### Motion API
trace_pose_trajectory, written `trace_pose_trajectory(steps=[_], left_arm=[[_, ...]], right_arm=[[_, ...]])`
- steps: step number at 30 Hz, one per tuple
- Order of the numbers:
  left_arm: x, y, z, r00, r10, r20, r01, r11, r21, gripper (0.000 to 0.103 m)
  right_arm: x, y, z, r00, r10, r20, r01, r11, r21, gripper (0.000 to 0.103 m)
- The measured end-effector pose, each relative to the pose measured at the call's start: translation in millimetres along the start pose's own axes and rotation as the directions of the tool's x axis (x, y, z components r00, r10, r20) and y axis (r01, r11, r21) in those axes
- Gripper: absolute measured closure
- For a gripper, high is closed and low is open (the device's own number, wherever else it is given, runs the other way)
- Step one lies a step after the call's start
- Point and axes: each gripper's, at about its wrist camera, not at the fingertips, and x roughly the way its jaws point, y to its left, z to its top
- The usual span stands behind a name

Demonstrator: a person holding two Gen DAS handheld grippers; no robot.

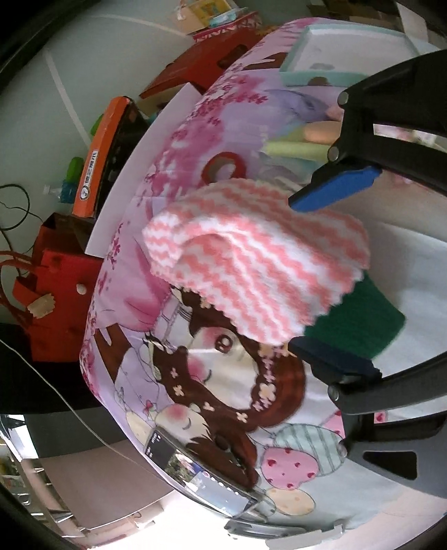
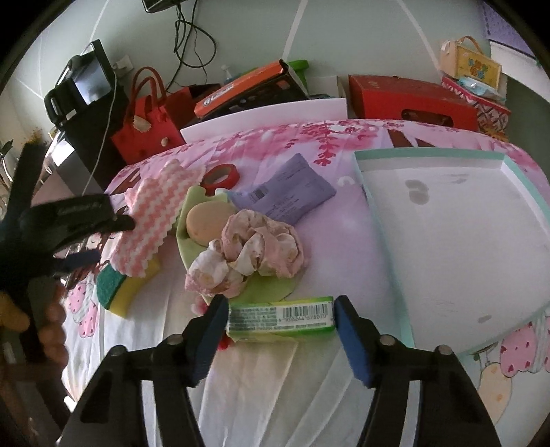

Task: Organize soft objects
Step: 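Grasp the pink zigzag knitted cloth with the left tool while the right tool grasps the small green box, then carry the cloth and green box into the teal-rimmed tray and open both tools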

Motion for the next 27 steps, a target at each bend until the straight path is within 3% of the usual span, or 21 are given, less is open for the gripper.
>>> trace_pose_trajectory(steps=[2, 4, 6, 7, 9, 12, 20, 27], left_arm=[[4, -5, 5, 1.000, -0.008, 0.000, 0.008, 1.000, -0.001, 0.029], [10, -10, 10, 1.000, -0.005, 0.004, 0.005, 1.000, 0.000, 0.051], [16, -14, 13, 1.000, 0.010, -0.002, -0.010, 1.000, 0.000, 0.065], [19, -16, 15, 1.000, 0.017, -0.007, -0.017, 1.000, -0.002, 0.078], [22, -17, 16, 1.000, 0.020, 0.004, -0.020, 1.000, -0.005, 0.093], [23, -18, 15, 0.999, 0.036, 0.033, -0.036, 0.999, 0.001, 0.097], [5, -14, 22, 0.995, -0.041, 0.094, 0.043, 0.999, -0.028, 0.098], [-34, -19, 30, 0.965, -0.171, 0.201, 0.174, 0.985, 0.006, 0.098]], right_arm=[[1, -1, 1, 1.000, 0.005, 0.002, -0.005, 1.000, 0.001, 0.038], [2, -2, 2, 1.000, 0.012, 0.005, -0.012, 1.000, 0.008, 0.039], [2, -5, 3, 1.000, 0.021, 0.008, -0.021, 1.000, 0.021, 0.039], [2, -5, 4, 1.000, 0.025, 0.008, -0.025, 0.999, 0.026, 0.039], [2, -8, 5, 1.000, 0.030, 0.008, -0.031, 0.999, 0.037, 0.039], [-1, -10, 8, 1.000, 0.019, 0.017, -0.020, 0.999, 0.044, 0.039], [-20, -14, 17, 0.997, 0.013, 0.081, -0.017, 0.998, 0.053, 0.039], [-51, -18, 44, 0.985, -0.009, 0.173, 0.000, 0.999, 0.051, 0.039]])
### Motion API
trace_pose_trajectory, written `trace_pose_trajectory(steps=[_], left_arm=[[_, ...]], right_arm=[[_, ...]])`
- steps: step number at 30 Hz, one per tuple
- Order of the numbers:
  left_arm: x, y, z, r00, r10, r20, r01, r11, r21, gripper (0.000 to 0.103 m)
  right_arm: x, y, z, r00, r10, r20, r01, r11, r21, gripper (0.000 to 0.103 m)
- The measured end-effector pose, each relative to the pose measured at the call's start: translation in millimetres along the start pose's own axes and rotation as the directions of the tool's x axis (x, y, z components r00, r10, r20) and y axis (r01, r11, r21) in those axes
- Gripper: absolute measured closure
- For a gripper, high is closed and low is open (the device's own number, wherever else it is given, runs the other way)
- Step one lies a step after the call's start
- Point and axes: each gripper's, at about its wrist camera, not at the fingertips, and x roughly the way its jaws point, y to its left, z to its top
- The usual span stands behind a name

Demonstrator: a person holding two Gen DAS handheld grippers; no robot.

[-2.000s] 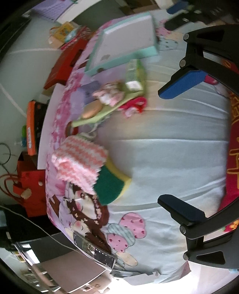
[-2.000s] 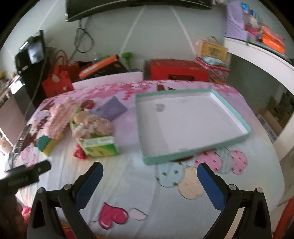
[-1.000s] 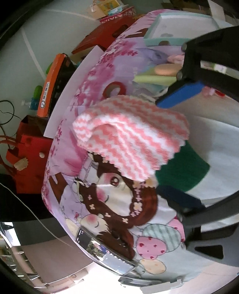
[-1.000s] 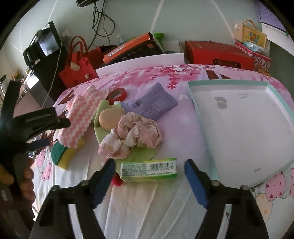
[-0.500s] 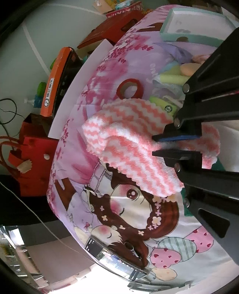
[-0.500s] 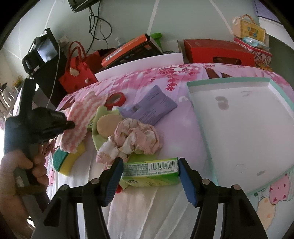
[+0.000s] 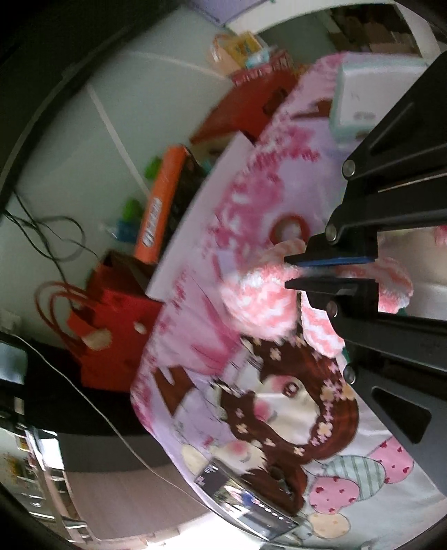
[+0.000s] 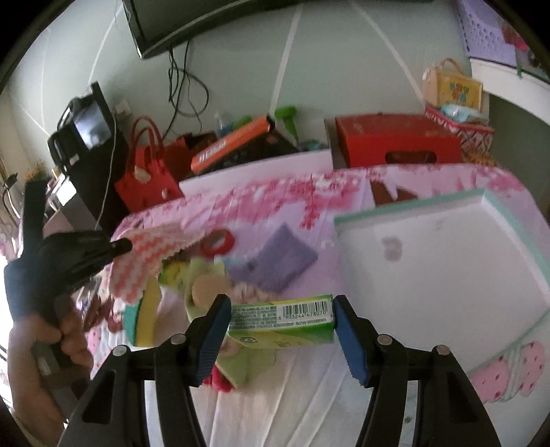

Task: Organize soft objects
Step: 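Carry the cloth and green box into the teal-rimmed tray and open both tools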

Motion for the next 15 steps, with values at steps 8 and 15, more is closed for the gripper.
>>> trace_pose_trajectory(steps=[8, 15], left_arm=[[-49, -41, 5, 0.973, -0.117, 0.200, 0.089, 0.986, 0.142, 0.098], [-79, -71, 1, 0.940, -0.191, 0.282, 0.118, 0.960, 0.256, 0.098]], right_arm=[[-10, -18, 46, 0.996, -0.052, 0.078, 0.049, 0.998, 0.046, 0.039], [-10, -58, 63, 0.986, -0.102, 0.128, 0.085, 0.988, 0.130, 0.039]])
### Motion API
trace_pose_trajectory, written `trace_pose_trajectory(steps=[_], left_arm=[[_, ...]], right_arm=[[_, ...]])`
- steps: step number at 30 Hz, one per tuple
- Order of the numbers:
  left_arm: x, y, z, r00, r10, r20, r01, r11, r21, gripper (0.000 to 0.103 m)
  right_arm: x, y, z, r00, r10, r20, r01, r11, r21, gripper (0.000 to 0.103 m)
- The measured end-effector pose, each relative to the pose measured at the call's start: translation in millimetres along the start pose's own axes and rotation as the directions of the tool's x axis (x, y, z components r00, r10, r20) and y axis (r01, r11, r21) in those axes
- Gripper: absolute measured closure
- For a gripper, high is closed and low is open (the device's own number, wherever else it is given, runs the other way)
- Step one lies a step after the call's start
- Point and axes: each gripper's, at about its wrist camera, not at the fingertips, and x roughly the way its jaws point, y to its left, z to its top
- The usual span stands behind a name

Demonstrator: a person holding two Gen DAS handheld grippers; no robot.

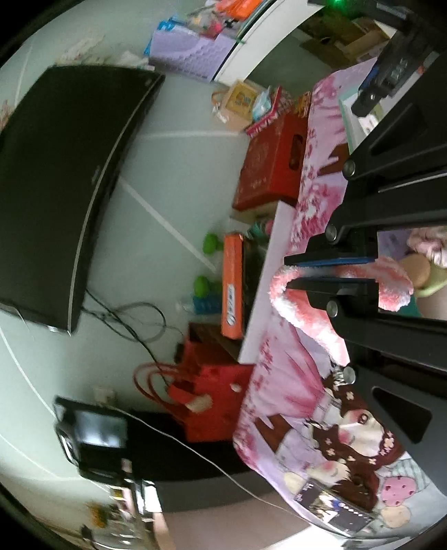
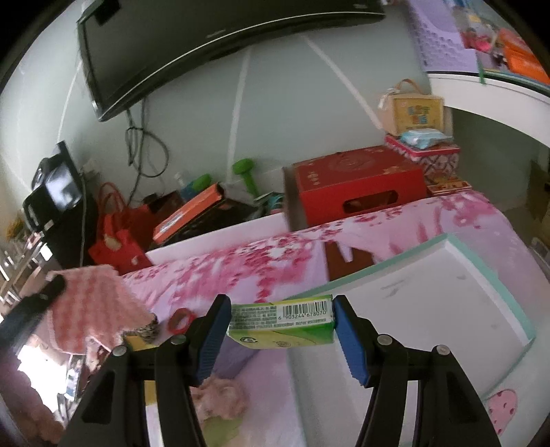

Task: Organize soft objects
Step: 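Carry the cloth and green box into the teal-rimmed tray and open both tools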

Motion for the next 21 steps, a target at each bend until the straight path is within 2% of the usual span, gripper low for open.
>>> trace_pose_trajectory(steps=[5, 9, 13, 21], left_arm=[[-6, -39, 2, 0.998, -0.055, 0.002, 0.054, 0.993, 0.109, 0.098], [-7, -82, 8, 0.992, -0.122, -0.030, 0.125, 0.973, 0.195, 0.098], [-7, -120, 16, 0.978, -0.201, -0.056, 0.209, 0.951, 0.228, 0.098], [-8, -182, 14, 0.944, -0.311, -0.108, 0.329, 0.910, 0.252, 0.098]], right_arm=[[7, -31, 2, 0.999, -0.051, -0.017, 0.052, 0.998, 0.036, 0.039], [4, -55, 5, 0.994, -0.109, -0.006, 0.109, 0.992, 0.058, 0.039], [-2, -81, 7, 0.990, -0.141, -0.002, 0.141, 0.986, 0.093, 0.039], [-18, -144, 6, 0.963, -0.270, -0.010, 0.267, 0.946, 0.181, 0.039]])
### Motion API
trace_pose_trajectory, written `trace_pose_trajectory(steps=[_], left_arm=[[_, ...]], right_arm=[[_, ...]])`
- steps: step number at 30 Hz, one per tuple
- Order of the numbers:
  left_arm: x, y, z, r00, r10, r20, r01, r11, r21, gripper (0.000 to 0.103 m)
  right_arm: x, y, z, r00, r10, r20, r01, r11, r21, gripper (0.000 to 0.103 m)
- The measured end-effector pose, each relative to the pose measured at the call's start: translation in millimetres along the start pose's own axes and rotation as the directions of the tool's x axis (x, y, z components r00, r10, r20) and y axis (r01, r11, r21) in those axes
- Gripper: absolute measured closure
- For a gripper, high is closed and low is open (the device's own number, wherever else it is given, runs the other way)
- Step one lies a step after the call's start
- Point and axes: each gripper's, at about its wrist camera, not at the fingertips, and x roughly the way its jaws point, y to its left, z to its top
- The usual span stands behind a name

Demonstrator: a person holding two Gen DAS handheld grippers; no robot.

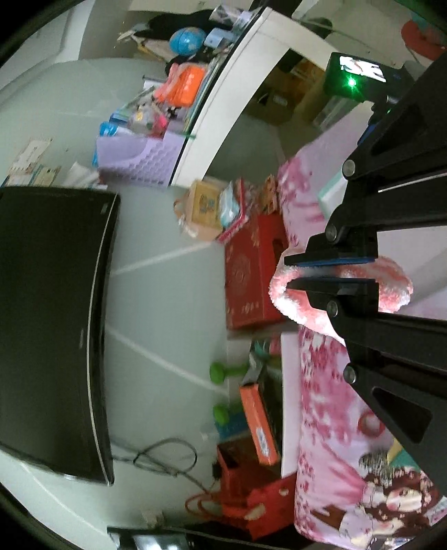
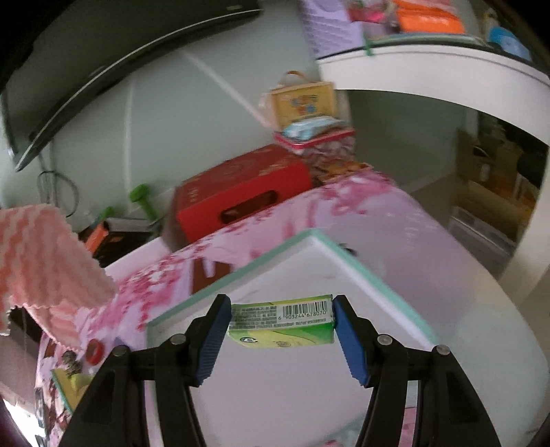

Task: Organize soft objects
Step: 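Carry the cloth and green box into the teal-rimmed tray and open both tools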

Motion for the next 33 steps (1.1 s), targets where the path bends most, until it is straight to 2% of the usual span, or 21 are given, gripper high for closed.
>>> trace_pose_trajectory(steps=[4, 8, 11, 15, 17, 27, 32, 33], left_arm=[[17, -25, -8, 0.998, -0.057, -0.038, 0.057, 0.998, 0.010, 0.098], [43, -42, -26, 0.992, -0.093, -0.087, 0.096, 0.995, 0.029, 0.098], [79, -41, -51, 0.983, -0.057, -0.172, 0.063, 0.998, 0.029, 0.098], [126, -25, -88, 0.950, -0.008, -0.311, 0.001, 1.000, -0.023, 0.098], [138, -19, -103, 0.936, 0.015, -0.352, -0.029, 0.999, -0.035, 0.098], [172, -7, -142, 0.881, 0.104, -0.462, -0.116, 0.993, 0.004, 0.097], [168, -8, -142, 0.877, 0.096, -0.470, -0.112, 0.994, -0.006, 0.096], [166, -9, -140, 0.876, 0.085, -0.475, -0.103, 0.995, -0.011, 0.090]], right_arm=[[4, -22, 0, 0.998, -0.058, -0.008, 0.058, 0.998, 0.019, 0.039], [14, -32, -3, 0.998, -0.050, -0.041, 0.053, 0.997, 0.057, 0.039], [25, -31, -7, 0.995, -0.055, -0.078, 0.059, 0.997, 0.049, 0.039], [40, -29, -13, 0.990, -0.068, -0.121, 0.072, 0.997, 0.036, 0.039], [46, -26, -16, 0.988, -0.070, -0.141, 0.074, 0.997, 0.030, 0.039], [58, -18, -19, 0.980, -0.106, -0.168, 0.105, 0.994, -0.016, 0.039], [56, -17, -16, 0.981, -0.088, -0.171, 0.088, 0.996, -0.009, 0.038], [55, -16, -16, 0.982, -0.083, -0.172, 0.082, 0.997, -0.009, 0.038]])
